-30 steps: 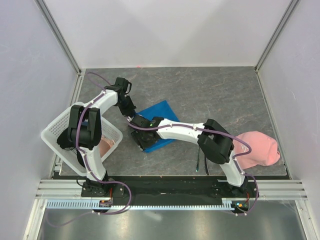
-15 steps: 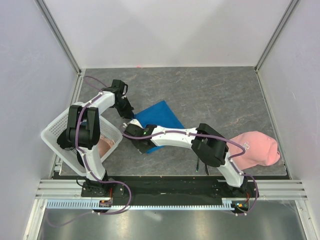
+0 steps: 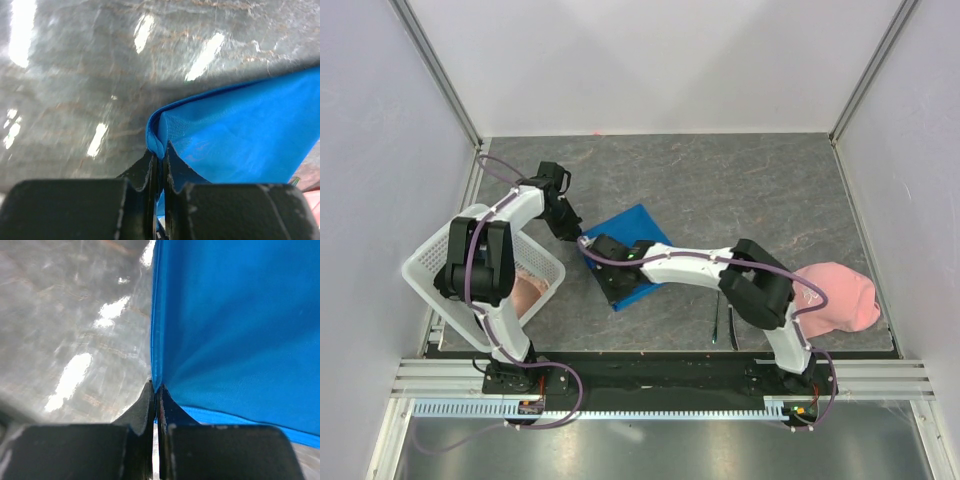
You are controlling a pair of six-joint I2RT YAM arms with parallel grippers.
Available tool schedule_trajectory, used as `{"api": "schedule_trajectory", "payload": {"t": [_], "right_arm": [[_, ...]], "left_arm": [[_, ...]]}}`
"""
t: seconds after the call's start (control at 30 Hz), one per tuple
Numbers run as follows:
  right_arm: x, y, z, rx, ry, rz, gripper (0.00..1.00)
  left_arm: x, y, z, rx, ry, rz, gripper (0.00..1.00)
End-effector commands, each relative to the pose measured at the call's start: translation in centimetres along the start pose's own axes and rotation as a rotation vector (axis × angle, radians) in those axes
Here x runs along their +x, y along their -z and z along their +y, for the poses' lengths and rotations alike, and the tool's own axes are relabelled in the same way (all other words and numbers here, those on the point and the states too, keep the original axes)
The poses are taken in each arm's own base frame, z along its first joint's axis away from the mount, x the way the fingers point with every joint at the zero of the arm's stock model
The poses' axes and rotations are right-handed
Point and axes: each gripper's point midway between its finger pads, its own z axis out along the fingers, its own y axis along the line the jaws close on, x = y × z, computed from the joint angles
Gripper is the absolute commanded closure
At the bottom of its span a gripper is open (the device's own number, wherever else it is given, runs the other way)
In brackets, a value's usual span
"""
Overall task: Fold the napkin into a case and place the utensils inside
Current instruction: Fold the 2/3-rectangle-folded napkin at the center of the board.
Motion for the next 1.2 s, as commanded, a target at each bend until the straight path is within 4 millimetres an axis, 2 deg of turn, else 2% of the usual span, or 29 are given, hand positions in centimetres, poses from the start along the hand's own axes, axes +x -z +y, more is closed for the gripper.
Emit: {"api": "schedule_trajectory", "payload": {"t": [0.0,0.03,0.07,0.1,0.13,0.17,0.2,0.23,0.27,0.3,0.33,0.37,0.4,0.43,0.5,0.6,0.67,0.83,0.93,1.03,1.07,1.13,1.17], "right_arm": [[-0.3,5.0,3.0,-0.387,-0.153,0.016,1.00],[-1.1,5.5,3.6,-0.442,-0.160,-0.017,1.00],[-0.8,6.4,4.5,-0.530,-0.159,0.007,1.00],[-0.1,6.6,4.4,-0.564,-0.197,0.027,1.00],[-0.8,7.0,4.9,-0.623,-0.203,-0.002,1.00],[-0.4,7.7,5.6,-0.694,-0.209,0.021,1.00],[0.3,7.5,5.0,-0.717,-0.240,0.036,1.00],[-0.2,8.0,5.3,-0.757,-0.258,0.017,1.00],[-0.1,8.6,5.5,-0.812,-0.263,0.028,1.00],[0.3,8.6,4.9,-0.831,-0.294,0.036,1.00],[-0.5,9.2,5.1,-0.870,-0.319,0.014,1.00],[-0.4,9.4,4.9,-0.889,-0.335,0.020,1.00],[0.2,9.2,4.1,-0.910,-0.363,0.045,1.00],[-0.2,9.2,3.8,-0.930,-0.378,0.027,1.00],[0.9,8.3,2.3,-0.928,-0.443,0.067,1.00],[1.6,7.3,0.3,-0.913,-0.483,0.075,1.00],[2.5,6.7,-0.5,-0.885,-0.460,0.088,1.00],[4.0,5.3,-2.7,-0.782,-0.446,0.128,1.00],[4.2,5.4,-3.3,-0.741,-0.400,0.139,0.91],[3.8,5.0,-4.3,-0.664,-0.381,0.139,0.74],[3.0,4.9,-5.0,-0.614,-0.373,0.108,0.69],[2.8,5.0,-5.7,-0.560,-0.344,0.098,0.59],[1.9,5.3,-6.2,-0.524,-0.323,0.057,0.55]], "left_arm": [[-2.2,3.4,0.1,-0.055,0.059,-0.155,0.98],[-2.5,3.6,0.5,-0.090,0.096,-0.181,0.98],[-2.6,3.8,0.5,-0.102,0.114,-0.191,0.98],[-2.4,3.8,0.7,-0.125,0.132,-0.193,0.98],[-2.4,4.0,1.1,-0.165,0.166,-0.207,0.98],[-2.4,3.8,0.7,-0.185,0.162,-0.213,0.98],[-2.5,3.8,0.6,-0.213,0.182,-0.225,0.98],[-2.1,3.8,1.4,-0.287,0.176,-0.222,0.98],[-2.4,3.6,0.3,-0.304,0.160,-0.231,0.98],[-2.5,3.6,0.0,-0.335,0.168,-0.248,0.98],[-3.0,3.9,0.3,-0.394,0.160,-0.290,0.98],[-2.9,4.6,-0.5,-0.415,0.144,-0.303,0.98],[-2.9,3.6,-0.4,-0.455,0.153,-0.297,0.98],[-3.4,3.7,-1.0,-0.457,0.163,-0.312,0.98],[-2.8,2.5,-1.0,-0.494,0.171,-0.290,0.98],[-2.7,1.8,-2.2,-0.504,0.156,-0.308,0.98],[-2.5,1.2,-3.3,-0.505,0.127,-0.325,0.98],[-1.8,0.7,-4.4,-0.543,0.110,-0.345,0.98],[-1.3,0.4,-4.9,-0.543,0.100,-0.347,0.98],[-0.7,-0.1,-5.0,-0.559,0.099,-0.342,0.98],[-0.5,-0.4,-5.0,-0.565,0.100,-0.339,0.98],[-0.1,-0.4,-5.2,-0.570,0.098,-0.334,0.98],[0.1,-0.6,-5.4,-0.570,0.097,-0.332,0.98]]}}
